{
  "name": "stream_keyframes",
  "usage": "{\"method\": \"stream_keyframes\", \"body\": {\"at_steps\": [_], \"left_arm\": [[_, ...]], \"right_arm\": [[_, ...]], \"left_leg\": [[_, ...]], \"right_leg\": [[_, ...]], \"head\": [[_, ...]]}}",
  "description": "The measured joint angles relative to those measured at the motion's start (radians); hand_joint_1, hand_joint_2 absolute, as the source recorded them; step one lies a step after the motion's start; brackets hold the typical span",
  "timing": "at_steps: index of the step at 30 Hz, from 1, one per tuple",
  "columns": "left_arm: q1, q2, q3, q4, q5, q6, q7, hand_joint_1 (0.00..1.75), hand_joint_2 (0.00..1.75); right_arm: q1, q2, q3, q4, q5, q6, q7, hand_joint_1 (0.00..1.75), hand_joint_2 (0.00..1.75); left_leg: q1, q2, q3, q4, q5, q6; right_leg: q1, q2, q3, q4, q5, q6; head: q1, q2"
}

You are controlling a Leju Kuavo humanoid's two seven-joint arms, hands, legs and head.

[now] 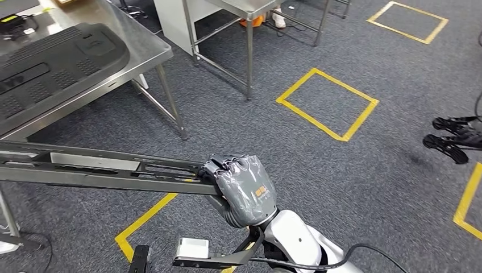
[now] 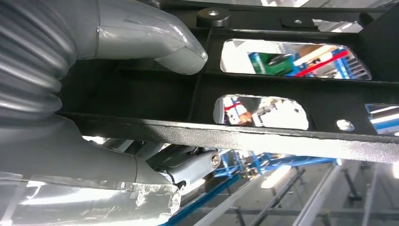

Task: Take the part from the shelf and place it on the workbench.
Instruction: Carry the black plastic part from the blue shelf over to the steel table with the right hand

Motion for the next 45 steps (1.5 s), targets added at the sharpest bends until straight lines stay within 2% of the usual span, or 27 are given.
{"method": "stream_keyframes", "body": {"at_steps": [2,3,6,8,10,12,13,14,15,17,18,20,23,25,27,28,29,30,32,34,35,37,39,41,43,44,45], "left_arm": [[-0.001,0.001,0.002,-0.001,0.002,0.001,0.0,0.0,1.75],[-0.001,0.001,0.003,-0.001,0.003,0.001,-0.001,0.0,1.75],[0.002,0.005,0.004,-0.001,0.004,0.001,-0.001,0.0,1.75],[0.003,0.009,0.004,-0.002,0.004,0.001,-0.001,0.0,1.75],[0.002,0.01,0.004,-0.004,0.004,0.002,-0.001,0.0,1.75],[0.002,0.011,0.004,-0.005,0.005,0.003,-0.001,0.0,1.75],[0.003,0.011,0.004,-0.005,0.005,0.003,-0.001,0.0,1.75],[0.004,0.011,0.004,-0.005,0.005,0.003,-0.001,0.0,1.75],[0.005,0.012,0.004,-0.005,0.005,0.004,-0.001,0.0,1.75],[0.005,0.013,0.004,-0.005,0.006,0.004,-0.002,0.0,1.75],[0.004,0.013,0.004,-0.005,0.006,0.004,-0.003,0.0,1.75],[0.004,0.014,0.005,-0.006,0.006,0.005,-0.004,0.0,1.75],[0.004,0.015,0.005,-0.008,0.006,0.007,-0.004,0.0,1.75],[0.002,0.015,0.005,-0.008,0.006,0.007,-0.005,0.0,1.75],[0.0,0.015,0.006,-0.009,0.006,0.007,-0.005,0.0,1.75],[0.0,0.015,0.006,-0.009,0.006,0.007,-0.005,0.0,1.75],[0.0,0.015,0.006,-0.009,0.006,0.007,-0.005,0.0,1.75],[0.0,0.015,0.006,-0.009,0.006,0.007,-0.005,0.0,1.75],[-0.001,0.015,0.007,-0.01,0.006,0.007,-0.007,0.0,1.75],[-0.004,0.015,0.008,-0.012,0.006,0.007,-0.009,0.0,1.75],[-0.004,0.015,0.009,-0.012,0.005,0.007,-0.011,0.0,1.75],[-0.004,0.017,0.012,-0.013,0.002,0.007,-0.016,0.0,1.75],[-0.005,0.019,0.012,-0.015,-0.005,0.007,-0.022,0.0,1.75],[-0.009,0.021,0.013,-0.018,-0.008,0.005,-0.025,0.0,1.75],[-0.01,0.023,0.013,-0.018,-0.009,0.001,-0.026,0.0,1.75],[-0.009,0.025,0.013,-0.018,-0.009,-0.001,-0.026,0.0,1.75],[-0.008,0.026,0.013,-0.018,-0.008,-0.003,-0.026,0.0,1.75]], "right_arm": [[-0.005,0.0,0.0,0.002,0.003,0.0,0.0,1.75,1.75],[-0.008,0.0,0.0,0.003,0.005,0.0,0.0,1.75,1.75],[-0.015,0.0,0.0,0.005,0.01,0.0,0.001,1.75,1.75],[-0.021,0.0,0.0,0.005,0.013,0.0,0.001,1.75,1.75],[-0.026,0.0,0.001,0.005,0.017,0.001,0.003,1.75,1.75],[-0.029,0.0,0.001,0.006,0.021,0.001,0.007,1.75,1.75],[-0.029,0.0,0.002,0.006,0.022,0.001,0.009,1.75,1.75],[-0.029,-0.001,0.003,0.007,0.023,0.001,0.012,1.75,1.75],[-0.031,-0.001,0.004,0.007,0.024,0.001,0.014,1.75,1.75],[-0.037,-0.002,0.005,0.007,0.025,0.0,0.016,1.75,1.75],[-0.04,-0.002,0.005,0.007,0.026,0.0,0.017,1.75,1.75],[-0.046,-0.002,0.006,0.007,0.027,0.0,0.017,1.75,1.75],[-0.053,-0.003,0.006,0.007,0.03,0.0,0.018,1.75,1.75],[-0.059,-0.004,0.006,0.007,0.033,-0.001,0.019,1.75,1.75],[-0.063,-0.006,0.006,0.009,0.035,-0.002,0.021,1.75,1.75],[-0.063,-0.007,0.006,0.011,0.036,-0.002,0.022,1.75,1.75],[-0.063,-0.009,0.006,0.013,0.036,-0.002,0.024,1.75,1.75],[-0.064,-0.01,0.005,0.014,0.037,-0.002,0.025,1.75,1.75],[-0.07,-0.012,0.005,0.016,0.038,-0.002,0.028,1.75,1.75],[-0.077,-0.013,0.005,0.017,0.037,-0.003,0.03,1.75,1.75],[-0.079,-0.013,0.005,0.018,0.037,-0.003,0.031,1.75,1.75],[-0.082,-0.014,0.005,0.02,0.037,-0.004,0.034,1.75,1.75],[-0.088,-0.013,0.006,0.021,0.037,-0.004,0.035,1.75,1.75],[-0.091,-0.013,0.006,0.022,0.035,-0.006,0.035,1.75,1.75],[-0.092,-0.013,0.006,0.024,0.033,-0.006,0.035,1.75,1.75],[-0.091,-0.013,0.006,0.026,0.032,-0.006,0.035,1.75,1.75],[-0.091,-0.013,0.006,0.028,0.031,-0.007,0.034,1.75,1.75]], "left_leg": [[-0.001,-0.015,-0.005,0.009,-0.005,-0.005],[-0.001,-0.021,-0.008,0.012,-0.006,-0.009],[0.004,-0.035,-0.013,0.011,-0.005,-0.023],[0.004,-0.024,-0.015,0.025,-0.016,-0.031],[0.007,0.005,-0.047,0.103,-0.061,-0.041],[0.011,0.024,-0.107,0.228,-0.116,-0.052],[0.013,0.027,-0.129,0.27,-0.126,-0.056],[0.015,0.03,-0.133,0.275,-0.117,-0.058],[0.017,0.033,-0.118,0.242,-0.091,-0.058],[0.017,0.052,-0.052,0.107,-0.024,-0.056],[0.014,0.06,-0.026,0.05,-0.004,-0.051],[0.007,0.066,-0.009,0.007,0.001,-0.039],[0.009,0.051,-0.006,-0.004,0.005,-0.02],[0.013,0.044,0.0,-0.013,0.009,-0.009],[0.01,0.035,0.0,-0.014,0.008,-0.002],[0.008,0.029,0.0,-0.012,0.007,0.0],[0.007,0.022,0.001,-0.01,0.006,0.001],[0.007,0.014,0.001,-0.008,0.004,0.001],[0.008,-0.002,0.001,0.0,-0.001,-0.002],[0.007,-0.016,-0.006,0.011,-0.006,-0.011],[0.008,-0.021,-0.01,0.014,-0.007,-0.016],[0.011,-0.032,-0.013,0.011,-0.006,-0.027],[0.012,-0.021,-0.018,0.03,-0.022,-0.037],[0.015,0.009,-0.056,0.123,-0.073,-0.047],[0.017,0.026,-0.117,0.246,-0.12,-0.056],[0.018,0.029,-0.132,0.275,-0.122,-0.058],[0.018,0.032,-0.129,0.264,-0.106,-0.059]], "right_leg": [[0.0,0.026,0.044,-0.11,0.045,-0.005],[0.001,0.035,0.053,-0.135,0.049,-0.005],[0.005,0.028,0.058,-0.147,0.049,-0.01],[0.001,0.016,0.063,-0.156,0.053,-0.018],[-0.002,0.001,0.07,-0.162,0.054,-0.025],[-0.002,-0.016,0.073,-0.163,0.052,-0.029],[-0.001,-0.023,0.073,-0.162,0.05,-0.029],[-0.001,-0.03,0.075,-0.162,0.048,-0.028],[-0.002,-0.037,0.077,-0.162,0.046,-0.026],[-0.001,-0.048,0.085,-0.161,0.039,-0.02],[0.001,-0.052,0.088,-0.161,0.036,-0.016],[0.004,-0.059,0.091,-0.162,0.033,-0.006],[0.001,-0.058,0.094,-0.157,0.022,0.01],[-0.001,-0.035,0.066,-0.089,-0.019,0.016],[-0.001,-0.018,0.0,0.041,-0.075,0.017],[-0.001,-0.015,-0.029,0.093,-0.089,0.017],[-0.001,-0.013,-0.044,0.114,-0.084,0.017],[-0.001,-0.011,-0.041,0.096,-0.06,0.015],[-0.002,0.004,0.007,-0.025,0.013,0.01],[-0.002,0.029,0.046,-0.127,0.051,0.007],[-0.001,0.036,0.052,-0.142,0.051,0.006],[0.001,0.029,0.053,-0.147,0.052,0.0],[-0.003,0.015,0.059,-0.157,0.057,-0.011],[-0.006,-0.002,0.065,-0.163,0.058,-0.018],[-0.005,-0.018,0.067,-0.163,0.055,-0.021],[-0.005,-0.026,0.068,-0.163,0.053,-0.022],[-0.005,-0.032,0.071,-0.162,0.05,-0.021]], "head": [[0.004,0.0],[0.004,0.0],[0.003,0.0],[0.0,0.0],[-0.012,0.0],[-0.024,0.0],[-0.027,0.0],[-0.03,0.0],[-0.034,0.0],[-0.043,0.0],[-0.045,0.0],[-0.046,0.0],[-0.04,0.0],[-0.029,0.0],[-0.014,0.0],[-0.009,0.0],[-0.005,0.0],[-0.003,0.0],[0.003,0.0],[0.006,0.0],[0.006,0.0],[0.004,0.0],[-0.001,0.0],[-0.015,0.0],[-0.026,0.0],[-0.03,0.0],[-0.034,0.0]]}}
